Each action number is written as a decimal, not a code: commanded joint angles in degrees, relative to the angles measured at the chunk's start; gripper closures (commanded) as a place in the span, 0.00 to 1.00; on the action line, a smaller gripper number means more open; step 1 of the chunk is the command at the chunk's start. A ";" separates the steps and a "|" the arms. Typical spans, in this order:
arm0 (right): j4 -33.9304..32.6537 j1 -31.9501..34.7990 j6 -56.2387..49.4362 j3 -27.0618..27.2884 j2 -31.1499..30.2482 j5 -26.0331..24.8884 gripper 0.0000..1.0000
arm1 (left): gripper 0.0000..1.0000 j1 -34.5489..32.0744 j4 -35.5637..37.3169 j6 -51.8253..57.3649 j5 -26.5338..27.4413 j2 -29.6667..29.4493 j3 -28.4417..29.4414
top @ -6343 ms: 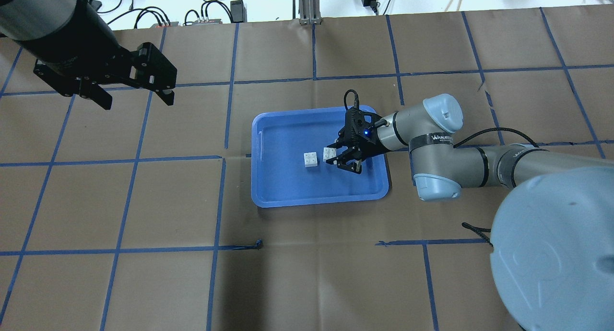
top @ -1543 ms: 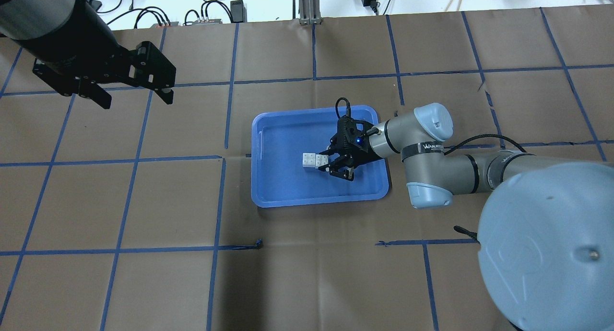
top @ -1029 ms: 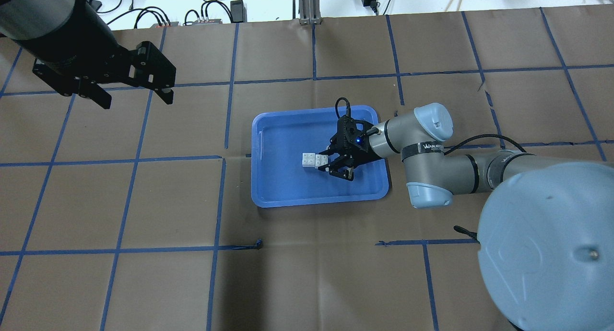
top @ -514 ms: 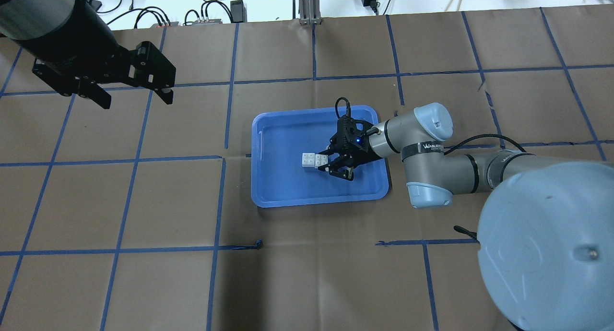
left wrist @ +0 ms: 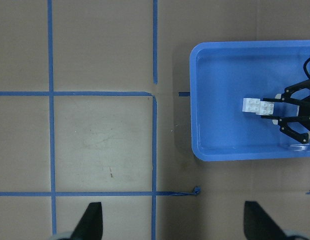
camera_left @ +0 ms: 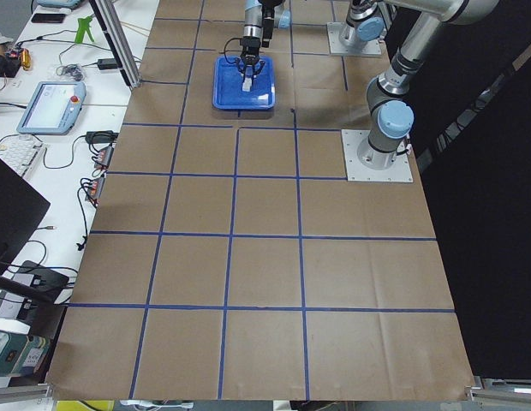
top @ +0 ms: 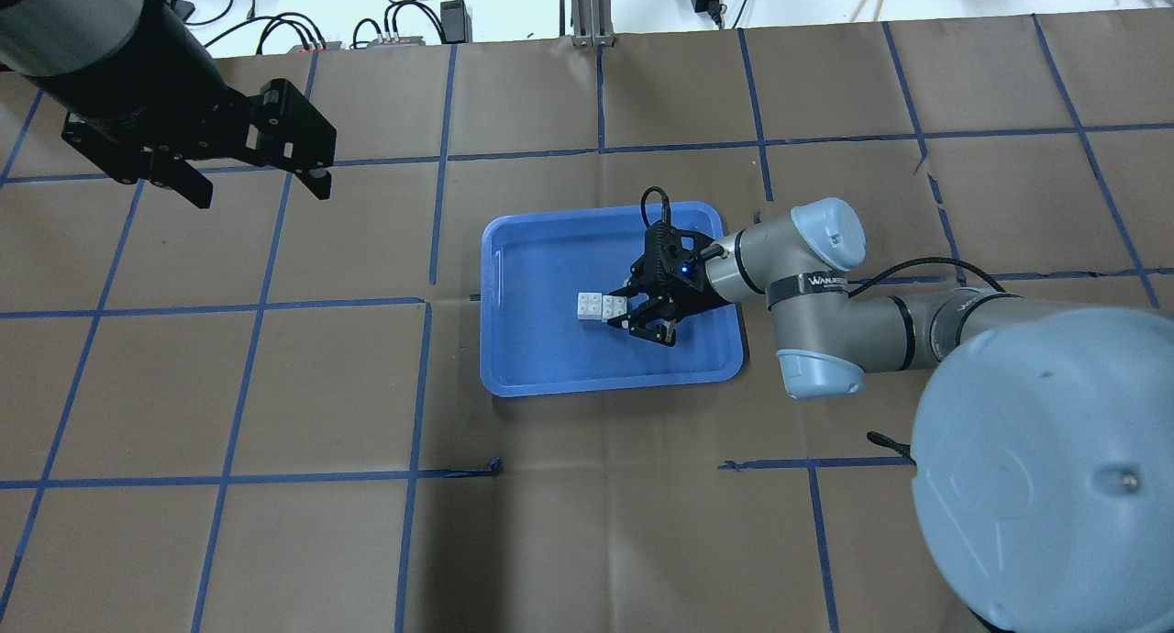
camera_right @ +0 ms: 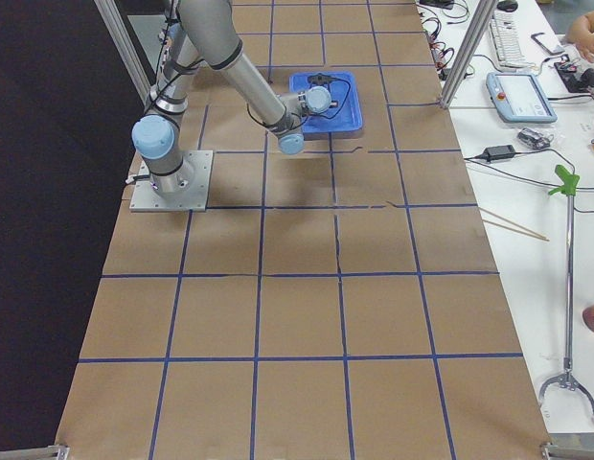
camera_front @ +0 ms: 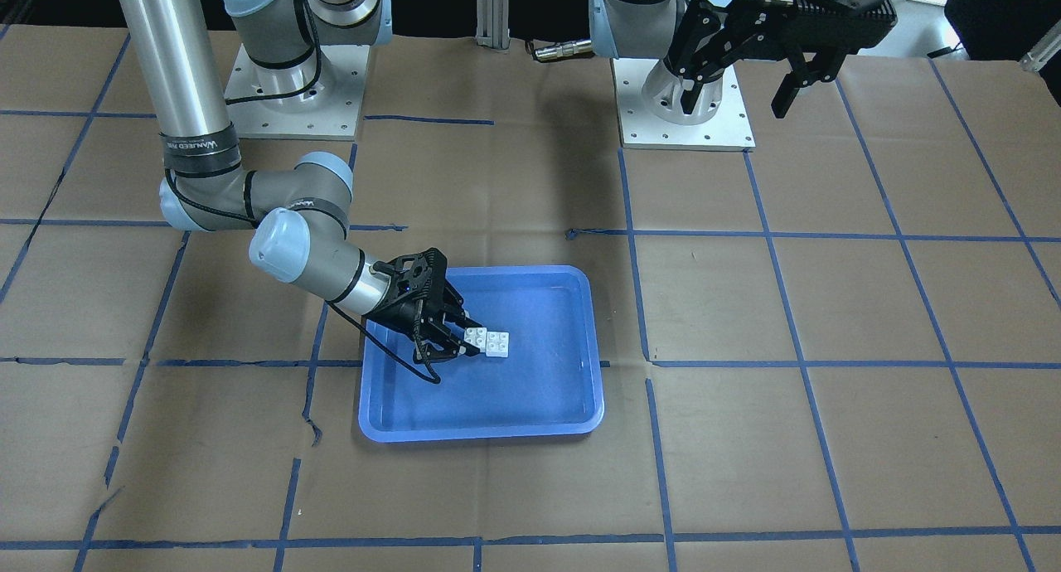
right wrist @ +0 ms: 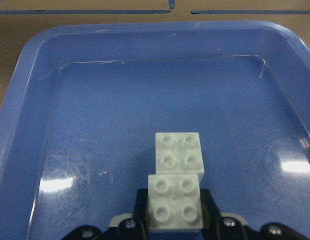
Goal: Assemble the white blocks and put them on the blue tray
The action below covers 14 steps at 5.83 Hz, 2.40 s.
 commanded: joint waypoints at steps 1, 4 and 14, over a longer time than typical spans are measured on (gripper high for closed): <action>-0.08 0.00 0.15 -0.08 0.03 0.09 0.61 | 0.01 0.00 0.00 0.00 0.00 0.00 0.00; -0.17 -0.09 0.50 -0.52 0.03 0.09 0.62 | 0.00 0.00 0.00 0.00 0.00 0.00 0.00; 0.00 0.00 0.94 -0.87 0.29 0.26 0.13 | 0.01 0.00 0.00 0.00 0.00 0.09 0.00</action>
